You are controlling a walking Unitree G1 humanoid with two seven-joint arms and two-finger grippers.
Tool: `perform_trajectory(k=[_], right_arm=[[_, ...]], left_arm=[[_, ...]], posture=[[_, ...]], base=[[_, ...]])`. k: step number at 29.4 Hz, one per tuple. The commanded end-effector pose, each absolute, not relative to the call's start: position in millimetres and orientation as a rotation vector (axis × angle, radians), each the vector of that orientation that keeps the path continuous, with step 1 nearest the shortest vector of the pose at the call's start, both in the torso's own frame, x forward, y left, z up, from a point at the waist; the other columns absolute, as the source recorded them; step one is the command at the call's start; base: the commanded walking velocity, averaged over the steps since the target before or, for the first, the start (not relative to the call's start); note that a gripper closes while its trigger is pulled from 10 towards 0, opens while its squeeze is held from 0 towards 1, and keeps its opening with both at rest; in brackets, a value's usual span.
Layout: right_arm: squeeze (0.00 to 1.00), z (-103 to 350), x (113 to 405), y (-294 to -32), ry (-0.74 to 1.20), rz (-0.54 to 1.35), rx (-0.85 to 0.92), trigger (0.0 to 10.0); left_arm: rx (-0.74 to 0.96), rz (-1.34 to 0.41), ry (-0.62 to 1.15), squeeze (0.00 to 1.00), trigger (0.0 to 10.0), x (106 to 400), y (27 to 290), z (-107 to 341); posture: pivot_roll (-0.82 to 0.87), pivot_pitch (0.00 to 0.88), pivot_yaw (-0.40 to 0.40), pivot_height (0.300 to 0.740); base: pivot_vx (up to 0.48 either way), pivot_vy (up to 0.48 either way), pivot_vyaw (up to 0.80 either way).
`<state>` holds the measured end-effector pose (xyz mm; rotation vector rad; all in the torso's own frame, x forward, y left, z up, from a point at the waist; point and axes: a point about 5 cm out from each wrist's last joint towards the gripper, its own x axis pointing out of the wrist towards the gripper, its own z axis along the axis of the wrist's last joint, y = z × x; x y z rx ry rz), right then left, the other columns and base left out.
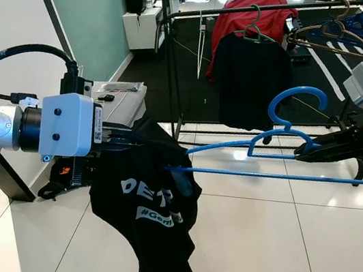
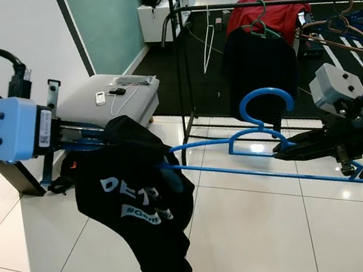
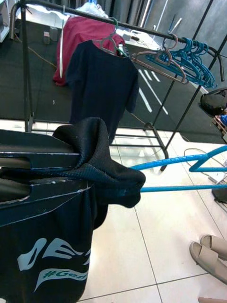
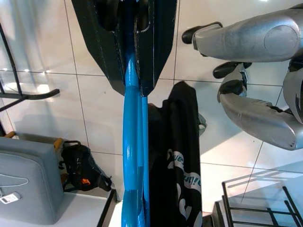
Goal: Hang hanger
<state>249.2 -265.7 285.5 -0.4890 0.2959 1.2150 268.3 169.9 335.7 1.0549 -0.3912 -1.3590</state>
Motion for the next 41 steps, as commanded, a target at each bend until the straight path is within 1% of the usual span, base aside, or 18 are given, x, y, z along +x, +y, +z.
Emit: perform_trajectory(k=[1, 11, 18, 20, 29, 30, 33, 34, 37, 38, 41], right_arm=[[0.0, 295.6, 248.0, -268.9, 0.269, 1.204, -0.504, 10.0], [0.0, 297.7, 248.2, -270.5, 0.261, 1.2, -0.507, 10.0], [0.0, 295.1, 250.4, -269.3, 0.262, 1.202, -0.511, 10.0], [0.0, 290.2, 253.0, -264.2, 0.268, 1.224, -0.509, 10.0], [0.0, 280.4, 253.9, -253.2, 0.282, 1.284, -0.488, 10.0], [0.0, 273.5, 252.7, -244.4, 0.29, 1.332, -0.472, 10.0], [0.0, 273.5, 252.7, -244.4, 0.29, 1.332, -0.472, 10.0], [0.0, 269.2, 252.1, -237.1, 0.293, 1.364, -0.459, 10.0], [0.0, 269.2, 252.1, -237.1, 0.293, 1.364, -0.459, 10.0], [0.0, 266.9, 253.0, -230.9, 0.285, 1.386, -0.454, 10.0], [0.0, 266.5, 254.4, -225.9, 0.273, 1.4, -0.451, 10.0]], left_arm=[[1.097, -1.33, -0.387, 0.0, 10.0, 266.4, 177.7, 343.0], [1.1, -1.324, -0.371, 0.0, 10.0, 268.7, 181.3, 340.6], [1.089, -1.346, -0.372, 0.0, 10.0, 267.9, 178.8, 339.9], [1.063, -1.378, -0.389, 0.0, 10.0, 264.7, 174.8, 340.9], [1.029, -1.402, -0.419, 0.0, 10.0, 261.3, 170.3, 343.1], [1.025, -1.402, -0.428, 0.0, 10.0, 261.1, 167.6, 343.1], [1.025, -1.402, -0.428, 0.0, 10.0, 261.1, 167.6, 343.1], [1.024, -1.404, -0.435, 0.0, 10.0, 261.1, 165.2, 342.9], [1.024, -1.404, -0.435, 0.0, 10.0, 261.1, 165.2, 342.9], [1.02, -1.41, -0.448, 0.0, 10.0, 260.5, 162.1, 342.8], [1.018, -1.414, -0.466, 0.0, 10.0, 259.7, 159.6, 343.3]], posture=[[-0.05, 0.0, -0.03, 0.74], [-0.05, 0.0, -0.03, 0.74], [-0.04, 0.0, -0.031, 0.74], [-0.04, 0.0, -0.032, 0.74], [-0.04, 0.0, -0.034, 0.74], [-0.05, 0.0, -0.034, 0.74], [-0.05, 0.0, -0.034, 0.74], [-0.04, 0.0, -0.035, 0.74], [-0.04, 0.0, -0.035, 0.74], [-0.04, 0.0, -0.036, 0.74], [-0.04, 0.0, -0.036, 0.74]], base=[[0.0, 0.0, 0.0], [0.0, 0.0, 0.0], [0.0, 0.0, 0.0], [0.0, 0.0, 0.0], [0.0, 0.0, 0.0], [0.0, 0.0, 0.0], [0.0, 0.0, 0.0], [0.0, 0.0, 0.0], [0.0, 0.0, 0.0], [0.0, 0.0, 0.0], [0.0, 0.0, 0.0]])
